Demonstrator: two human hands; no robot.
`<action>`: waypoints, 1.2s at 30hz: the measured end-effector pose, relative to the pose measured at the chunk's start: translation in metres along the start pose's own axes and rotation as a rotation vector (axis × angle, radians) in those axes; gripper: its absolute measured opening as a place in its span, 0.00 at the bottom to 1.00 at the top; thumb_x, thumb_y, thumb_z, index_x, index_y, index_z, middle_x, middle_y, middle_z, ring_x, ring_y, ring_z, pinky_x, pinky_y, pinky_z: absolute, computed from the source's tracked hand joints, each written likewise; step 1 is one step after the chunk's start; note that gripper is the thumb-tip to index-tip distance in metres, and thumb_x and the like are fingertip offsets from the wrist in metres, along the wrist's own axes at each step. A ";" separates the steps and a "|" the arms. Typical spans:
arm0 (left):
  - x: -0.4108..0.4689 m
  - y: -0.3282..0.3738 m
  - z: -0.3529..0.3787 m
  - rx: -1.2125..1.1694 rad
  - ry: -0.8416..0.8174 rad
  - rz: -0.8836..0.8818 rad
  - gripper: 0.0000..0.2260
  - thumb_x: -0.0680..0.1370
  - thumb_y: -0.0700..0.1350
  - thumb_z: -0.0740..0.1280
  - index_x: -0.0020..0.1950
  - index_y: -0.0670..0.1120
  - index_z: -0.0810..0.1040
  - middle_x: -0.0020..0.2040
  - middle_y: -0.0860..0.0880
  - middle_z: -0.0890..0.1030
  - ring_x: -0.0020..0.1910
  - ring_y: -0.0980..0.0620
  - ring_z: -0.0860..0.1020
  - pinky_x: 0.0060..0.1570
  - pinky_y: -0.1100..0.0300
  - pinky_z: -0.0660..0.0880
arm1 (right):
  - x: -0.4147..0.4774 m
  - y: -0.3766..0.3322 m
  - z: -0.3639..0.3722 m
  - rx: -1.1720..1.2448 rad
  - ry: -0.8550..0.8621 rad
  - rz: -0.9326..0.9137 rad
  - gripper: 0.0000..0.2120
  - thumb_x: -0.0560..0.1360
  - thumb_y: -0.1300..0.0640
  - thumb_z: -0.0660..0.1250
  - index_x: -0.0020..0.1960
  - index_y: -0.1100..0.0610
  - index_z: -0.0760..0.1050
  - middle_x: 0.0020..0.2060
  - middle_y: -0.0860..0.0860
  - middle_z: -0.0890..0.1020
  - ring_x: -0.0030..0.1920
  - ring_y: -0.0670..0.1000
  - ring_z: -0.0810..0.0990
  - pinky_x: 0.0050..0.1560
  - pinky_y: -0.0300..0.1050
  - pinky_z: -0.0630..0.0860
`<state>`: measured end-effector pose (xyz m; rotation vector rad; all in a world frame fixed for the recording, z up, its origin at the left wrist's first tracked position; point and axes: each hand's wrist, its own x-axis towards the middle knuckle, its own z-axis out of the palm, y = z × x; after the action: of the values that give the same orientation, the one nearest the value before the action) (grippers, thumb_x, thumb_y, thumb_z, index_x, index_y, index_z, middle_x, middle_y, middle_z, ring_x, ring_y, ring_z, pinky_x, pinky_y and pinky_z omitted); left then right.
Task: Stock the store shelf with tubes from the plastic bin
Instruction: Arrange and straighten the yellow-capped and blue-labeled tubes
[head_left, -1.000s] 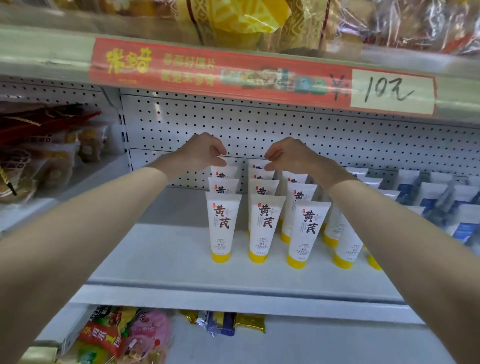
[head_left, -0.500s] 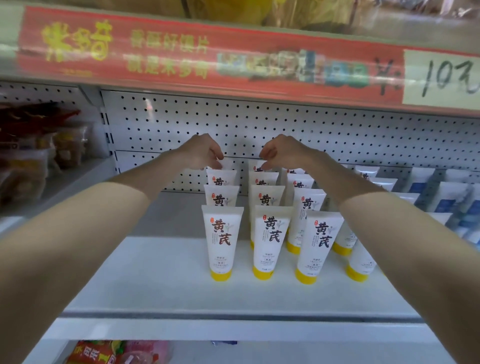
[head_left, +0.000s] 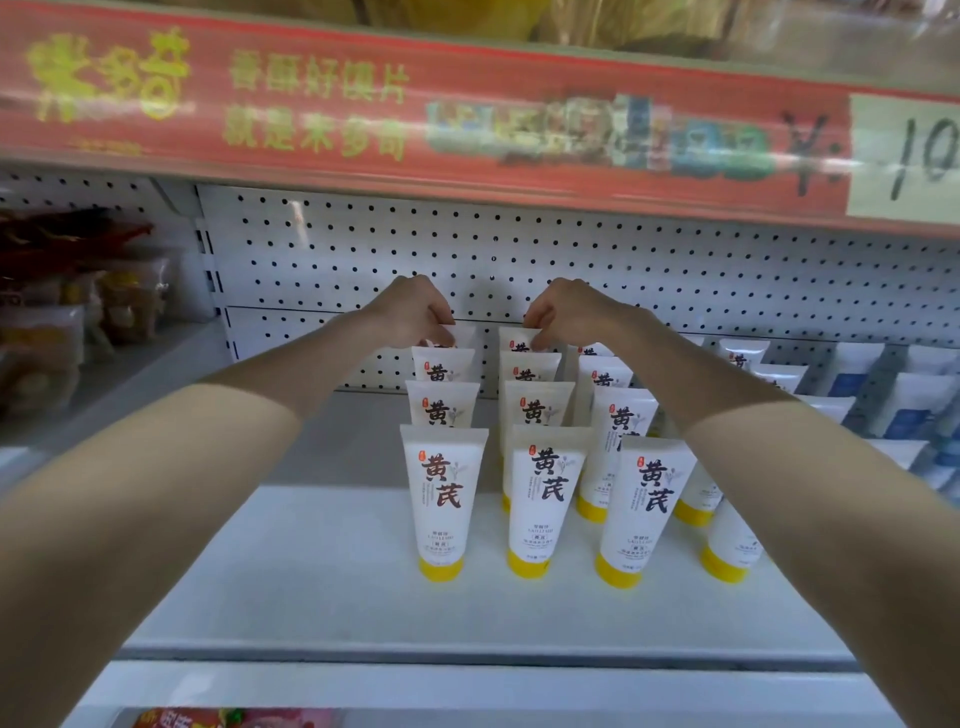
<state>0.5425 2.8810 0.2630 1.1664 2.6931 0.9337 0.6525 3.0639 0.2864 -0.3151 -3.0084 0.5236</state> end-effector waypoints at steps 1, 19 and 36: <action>0.000 0.000 0.000 0.002 -0.001 0.002 0.10 0.71 0.39 0.74 0.50 0.38 0.82 0.40 0.48 0.80 0.41 0.49 0.80 0.41 0.64 0.76 | 0.000 0.000 0.000 -0.003 0.000 0.002 0.18 0.71 0.62 0.72 0.60 0.59 0.78 0.57 0.54 0.80 0.48 0.49 0.76 0.39 0.38 0.70; 0.004 0.002 0.002 -0.020 -0.004 -0.008 0.11 0.71 0.37 0.72 0.53 0.37 0.80 0.47 0.42 0.82 0.37 0.49 0.79 0.34 0.68 0.74 | 0.003 0.005 0.003 0.048 0.009 0.025 0.17 0.71 0.62 0.72 0.59 0.57 0.79 0.56 0.52 0.80 0.49 0.50 0.77 0.40 0.40 0.71; -0.001 0.001 0.000 -0.038 0.011 -0.003 0.10 0.71 0.37 0.73 0.51 0.37 0.81 0.44 0.43 0.82 0.39 0.48 0.80 0.42 0.63 0.76 | -0.001 0.002 0.005 0.070 0.028 0.036 0.17 0.71 0.62 0.72 0.60 0.57 0.78 0.57 0.53 0.79 0.50 0.51 0.78 0.32 0.36 0.69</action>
<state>0.5442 2.8812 0.2631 1.1532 2.6723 0.9894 0.6539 3.0642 0.2813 -0.3698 -2.9541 0.6207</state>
